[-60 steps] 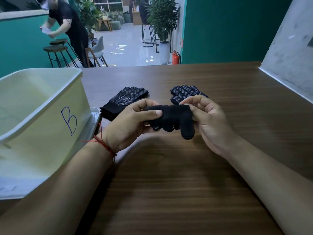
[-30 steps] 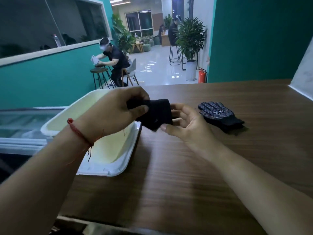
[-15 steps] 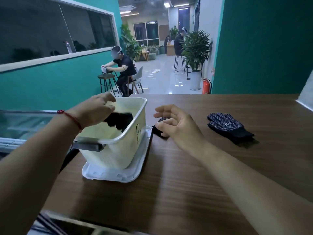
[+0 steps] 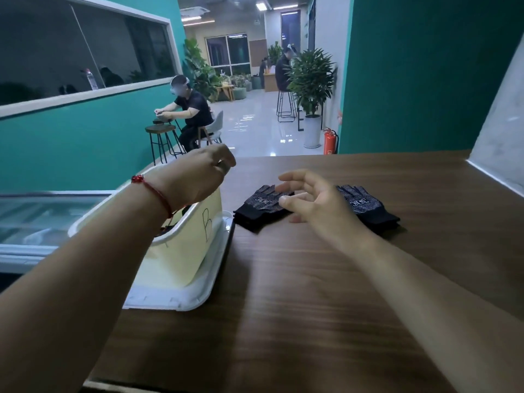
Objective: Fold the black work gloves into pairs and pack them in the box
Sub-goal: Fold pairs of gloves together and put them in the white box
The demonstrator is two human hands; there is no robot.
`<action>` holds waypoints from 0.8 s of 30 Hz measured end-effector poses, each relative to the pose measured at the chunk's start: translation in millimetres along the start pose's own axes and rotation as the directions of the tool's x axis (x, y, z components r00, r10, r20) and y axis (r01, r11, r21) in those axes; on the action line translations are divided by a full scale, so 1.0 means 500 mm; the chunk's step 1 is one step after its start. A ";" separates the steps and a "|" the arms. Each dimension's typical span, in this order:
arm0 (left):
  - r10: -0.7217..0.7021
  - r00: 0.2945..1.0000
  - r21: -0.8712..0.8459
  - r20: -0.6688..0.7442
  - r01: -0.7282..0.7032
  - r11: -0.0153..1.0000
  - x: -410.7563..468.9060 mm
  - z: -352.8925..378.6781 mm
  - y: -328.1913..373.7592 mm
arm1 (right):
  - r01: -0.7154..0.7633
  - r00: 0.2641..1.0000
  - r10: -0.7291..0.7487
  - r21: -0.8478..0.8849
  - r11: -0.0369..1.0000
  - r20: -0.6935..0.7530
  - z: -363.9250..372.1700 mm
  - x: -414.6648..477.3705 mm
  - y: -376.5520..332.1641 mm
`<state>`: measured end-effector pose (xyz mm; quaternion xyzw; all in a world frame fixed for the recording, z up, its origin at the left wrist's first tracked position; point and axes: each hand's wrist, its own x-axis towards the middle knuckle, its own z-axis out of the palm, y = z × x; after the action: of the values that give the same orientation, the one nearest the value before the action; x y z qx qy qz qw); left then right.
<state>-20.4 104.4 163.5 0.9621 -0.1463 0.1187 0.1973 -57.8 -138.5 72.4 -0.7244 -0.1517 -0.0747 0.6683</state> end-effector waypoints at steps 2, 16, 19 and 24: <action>0.036 0.999 0.018 0.007 -0.036 0.999 0.009 0.021 0.032 | 0.003 1.000 -0.003 -0.021 1.000 -0.019 -0.018 -0.002 0.011; -0.088 0.994 -0.011 0.067 0.089 0.996 0.068 0.285 0.012 | 0.130 0.951 -0.284 -0.682 0.720 -0.118 -0.158 -0.014 0.141; -0.154 0.988 0.027 -0.005 0.154 0.988 0.067 0.343 -0.020 | 0.123 0.945 -0.328 -0.901 0.417 -0.023 -0.188 -0.015 0.194; -0.147 0.980 0.037 -0.132 0.153 0.988 0.054 0.404 -0.049 | -0.042 0.954 -0.266 -0.944 0.327 -0.135 -0.223 -0.005 0.232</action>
<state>46.9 35.8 -17.7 0.9650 -0.0577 0.1688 0.1923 -12.3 -256.5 -27.3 -0.9463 -0.0398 -0.2910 0.1347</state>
